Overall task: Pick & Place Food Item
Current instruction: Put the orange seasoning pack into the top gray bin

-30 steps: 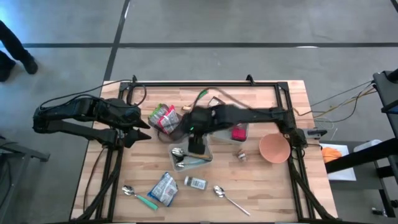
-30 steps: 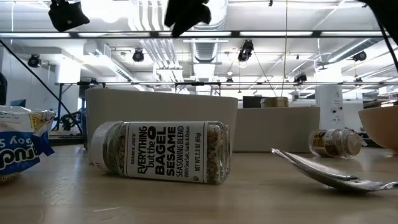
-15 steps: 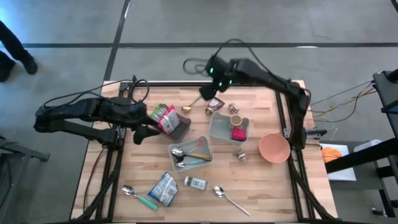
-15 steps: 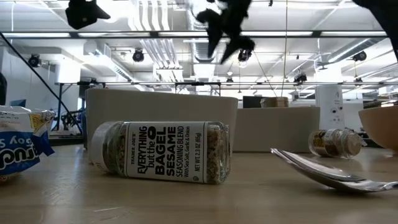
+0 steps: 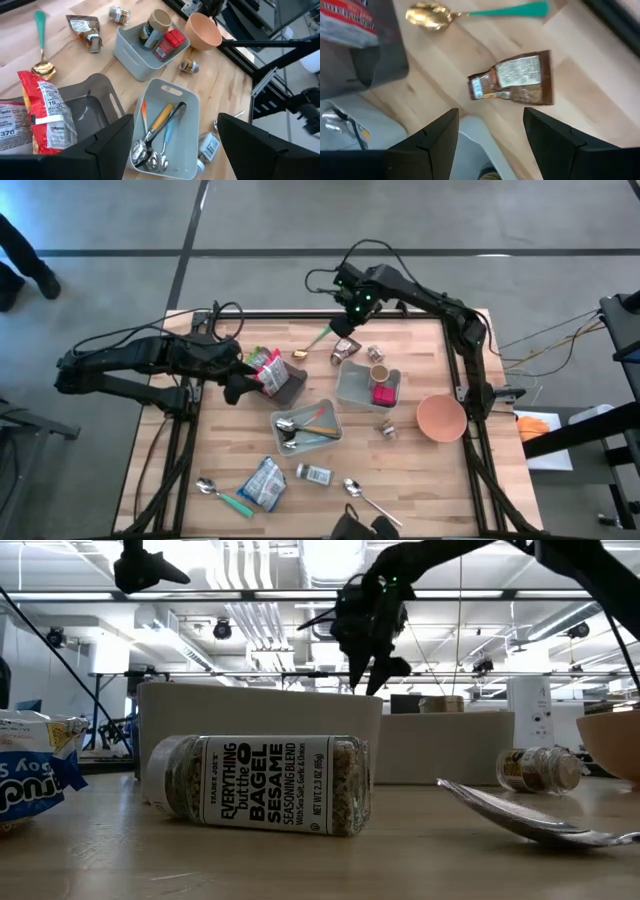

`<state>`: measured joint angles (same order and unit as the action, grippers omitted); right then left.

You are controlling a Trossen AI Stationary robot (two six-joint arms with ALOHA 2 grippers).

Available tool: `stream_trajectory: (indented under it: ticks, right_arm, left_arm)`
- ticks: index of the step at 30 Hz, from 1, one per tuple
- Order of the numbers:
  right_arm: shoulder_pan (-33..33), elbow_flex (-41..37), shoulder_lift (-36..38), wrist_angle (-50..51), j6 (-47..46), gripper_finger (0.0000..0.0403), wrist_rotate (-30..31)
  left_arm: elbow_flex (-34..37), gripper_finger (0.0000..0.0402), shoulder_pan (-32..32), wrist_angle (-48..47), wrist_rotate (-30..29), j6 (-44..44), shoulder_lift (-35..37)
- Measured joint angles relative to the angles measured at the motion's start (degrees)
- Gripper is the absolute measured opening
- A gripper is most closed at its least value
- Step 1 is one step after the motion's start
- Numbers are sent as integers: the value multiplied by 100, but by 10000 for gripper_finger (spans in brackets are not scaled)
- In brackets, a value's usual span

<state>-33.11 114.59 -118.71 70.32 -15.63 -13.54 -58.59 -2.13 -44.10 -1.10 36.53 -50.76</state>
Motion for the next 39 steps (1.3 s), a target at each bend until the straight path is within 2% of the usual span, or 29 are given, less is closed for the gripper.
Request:
stream_trajectory:
  ticks: [8,20,39]
  right_arm:
    - [300,0,-535,-45,-409,219,77]
    - [887,15,-990,-131,-414,219,1534]
    - [964,197,-1492,-242,-429,219,1674]
  left_arm:
    - [0,292,0,15,-2,133,-9]
    - [0,292,-11,21,2,144,-9]
    - [0,292,-11,61,4,194,-9]
